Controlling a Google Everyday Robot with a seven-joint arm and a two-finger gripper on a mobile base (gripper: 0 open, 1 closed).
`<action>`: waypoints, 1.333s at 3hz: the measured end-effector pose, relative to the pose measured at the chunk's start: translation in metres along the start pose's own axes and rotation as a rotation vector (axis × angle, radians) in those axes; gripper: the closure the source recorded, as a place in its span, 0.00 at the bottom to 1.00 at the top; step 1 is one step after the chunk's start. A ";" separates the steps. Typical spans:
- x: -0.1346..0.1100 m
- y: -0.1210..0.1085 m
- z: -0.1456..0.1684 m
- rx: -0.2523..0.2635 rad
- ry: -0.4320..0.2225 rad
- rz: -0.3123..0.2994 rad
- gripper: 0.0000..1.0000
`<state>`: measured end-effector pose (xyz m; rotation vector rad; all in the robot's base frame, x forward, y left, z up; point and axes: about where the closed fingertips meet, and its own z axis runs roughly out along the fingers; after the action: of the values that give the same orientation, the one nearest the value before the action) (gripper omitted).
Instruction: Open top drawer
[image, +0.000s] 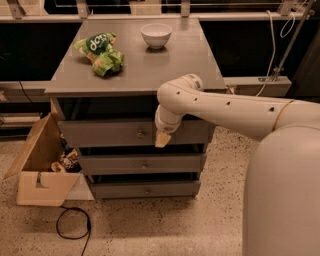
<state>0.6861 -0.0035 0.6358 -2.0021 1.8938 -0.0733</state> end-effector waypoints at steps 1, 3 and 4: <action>-0.001 0.005 -0.008 0.008 -0.009 -0.002 0.62; -0.001 0.005 -0.013 0.008 -0.013 -0.001 0.85; -0.001 0.005 -0.014 0.007 -0.013 -0.001 0.61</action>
Offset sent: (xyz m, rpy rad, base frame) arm -0.0869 -0.0385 0.0413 0.1427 0.0252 0.0207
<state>0.6774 -0.0055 0.6471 -1.9941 1.8820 -0.0678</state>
